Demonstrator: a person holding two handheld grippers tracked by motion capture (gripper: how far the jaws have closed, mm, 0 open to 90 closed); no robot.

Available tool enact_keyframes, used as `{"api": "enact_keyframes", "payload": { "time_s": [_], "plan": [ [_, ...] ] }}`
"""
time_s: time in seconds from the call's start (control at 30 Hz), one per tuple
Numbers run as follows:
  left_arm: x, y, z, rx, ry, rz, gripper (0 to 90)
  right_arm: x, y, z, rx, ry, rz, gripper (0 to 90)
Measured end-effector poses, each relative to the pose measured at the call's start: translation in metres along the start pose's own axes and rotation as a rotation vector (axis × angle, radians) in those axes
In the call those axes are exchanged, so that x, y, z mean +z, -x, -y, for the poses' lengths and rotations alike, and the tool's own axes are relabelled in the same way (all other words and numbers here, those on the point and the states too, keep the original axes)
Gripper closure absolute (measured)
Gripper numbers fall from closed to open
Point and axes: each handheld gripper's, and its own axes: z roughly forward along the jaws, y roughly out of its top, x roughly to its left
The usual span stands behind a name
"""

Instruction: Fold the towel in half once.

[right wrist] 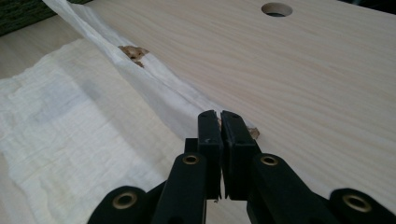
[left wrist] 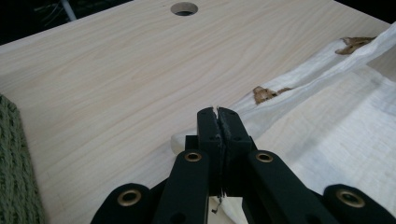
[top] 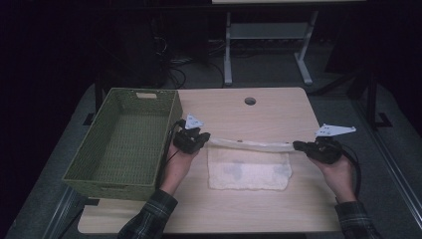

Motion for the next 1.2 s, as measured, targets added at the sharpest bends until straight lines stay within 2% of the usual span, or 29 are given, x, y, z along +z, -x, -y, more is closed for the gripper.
{"api": "enact_keyframes", "payload": {
  "time_s": [0.27,0.5,0.73,0.83,0.9,1.03,1.2],
  "plan": [
    [-0.009,0.008,0.009,-0.004,0.006,0.035,88.4,-0.010,-0.013,0.010,-0.010,-0.014,-0.010,87.1],
    [-0.016,0.014,0.022,-0.013,-0.021,0.069,88.4,-0.017,-0.025,0.017,-0.018,-0.014,-0.038,87.1],
    [-0.023,0.021,0.031,-0.013,-0.038,0.093,88.4,-0.024,-0.035,0.025,-0.023,-0.023,-0.045,87.1],
    [-0.025,0.024,0.035,0.000,-0.050,0.100,88.4,-0.027,-0.038,0.030,-0.021,-0.029,-0.045,87.0],
    [-0.025,0.026,0.037,-0.009,-0.054,0.105,88.4,-0.027,-0.040,0.034,-0.022,-0.039,-0.044,87.1],
    [-0.024,0.028,0.044,0.003,-0.087,0.115,88.4,-0.029,-0.043,0.042,-0.023,-0.057,-0.052,87.1],
    [-0.020,0.032,0.057,-0.010,-0.133,0.143,88.4,-0.027,-0.048,0.050,-0.025,-0.090,-0.060,87.0]
  ]
}}
